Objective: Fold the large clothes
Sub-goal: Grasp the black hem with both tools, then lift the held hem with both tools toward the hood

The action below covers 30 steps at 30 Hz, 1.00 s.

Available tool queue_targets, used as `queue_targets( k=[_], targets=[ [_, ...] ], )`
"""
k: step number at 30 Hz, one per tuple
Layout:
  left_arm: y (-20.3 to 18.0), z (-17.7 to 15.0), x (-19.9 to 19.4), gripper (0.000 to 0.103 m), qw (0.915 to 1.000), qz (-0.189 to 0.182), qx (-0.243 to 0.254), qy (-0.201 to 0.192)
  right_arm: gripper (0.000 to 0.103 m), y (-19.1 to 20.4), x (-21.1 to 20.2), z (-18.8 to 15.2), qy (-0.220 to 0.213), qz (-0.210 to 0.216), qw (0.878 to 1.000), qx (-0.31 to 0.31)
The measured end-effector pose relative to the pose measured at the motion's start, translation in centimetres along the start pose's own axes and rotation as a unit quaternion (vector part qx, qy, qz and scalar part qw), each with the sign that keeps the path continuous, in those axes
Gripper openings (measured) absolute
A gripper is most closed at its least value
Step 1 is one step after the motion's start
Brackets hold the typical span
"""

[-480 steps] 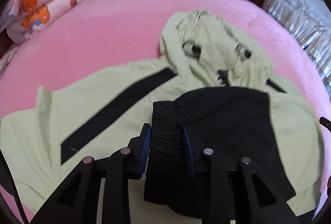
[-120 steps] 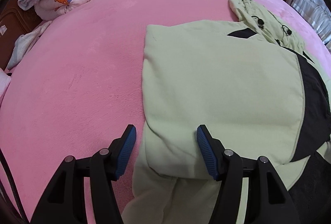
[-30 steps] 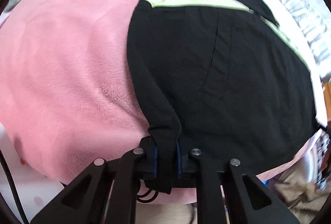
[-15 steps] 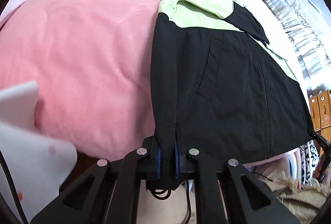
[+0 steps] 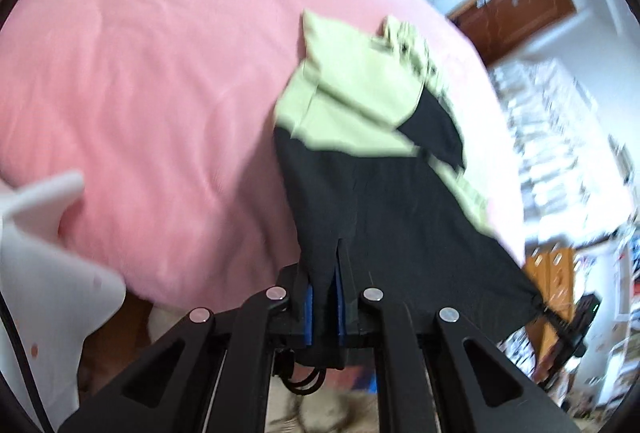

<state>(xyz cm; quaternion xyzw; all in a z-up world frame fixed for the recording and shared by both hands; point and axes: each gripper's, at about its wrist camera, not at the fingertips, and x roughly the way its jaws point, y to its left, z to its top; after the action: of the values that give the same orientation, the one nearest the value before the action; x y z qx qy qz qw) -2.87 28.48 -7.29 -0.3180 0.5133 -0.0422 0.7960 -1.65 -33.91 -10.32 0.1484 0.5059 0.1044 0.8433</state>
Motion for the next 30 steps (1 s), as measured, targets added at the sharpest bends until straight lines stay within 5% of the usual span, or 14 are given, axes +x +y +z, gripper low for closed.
queue_targets(
  k=[6,14,18,20,21,25,30],
  targets=[
    [-0.9,8.2,1.6,0.006,0.9969,-0.038,-0.051,-0.045,0.007,0.0,0.5,7.5,-0.043,0.047,0.997,0.041],
    [-3.9,21.4,10.7,0.008,0.9949,-0.033,-0.085,-0.043,0.007,-0.1,8.3,20.6,-0.046,0.023,0.997,0.063],
    [-4.3,27.7,16.2,0.034,0.9929,0.001,-0.109,-0.048,0.025,-2.5,13.1,27.3,-0.063,0.003,0.992,0.111],
    [-3.9,29.2,18.1,0.047,0.9904,0.019,-0.119,-0.067,0.046,-4.1,15.1,29.0,-0.07,0.0,0.988,0.14],
    [-3.9,29.8,19.2,0.048,0.9904,0.032,-0.116,-0.068,0.048,-4.7,16.1,29.3,-0.071,0.0,0.987,0.146],
    [-4.8,30.5,24.2,0.048,0.9965,0.067,-0.044,-0.023,0.048,-5.3,20.7,29.2,-0.032,-0.007,0.993,0.113],
    [-5.6,29.5,28.2,0.048,0.998,0.052,0.03,0.016,0.048,-5.0,25.3,26.9,0.02,-0.022,0.998,0.048]
  ],
)
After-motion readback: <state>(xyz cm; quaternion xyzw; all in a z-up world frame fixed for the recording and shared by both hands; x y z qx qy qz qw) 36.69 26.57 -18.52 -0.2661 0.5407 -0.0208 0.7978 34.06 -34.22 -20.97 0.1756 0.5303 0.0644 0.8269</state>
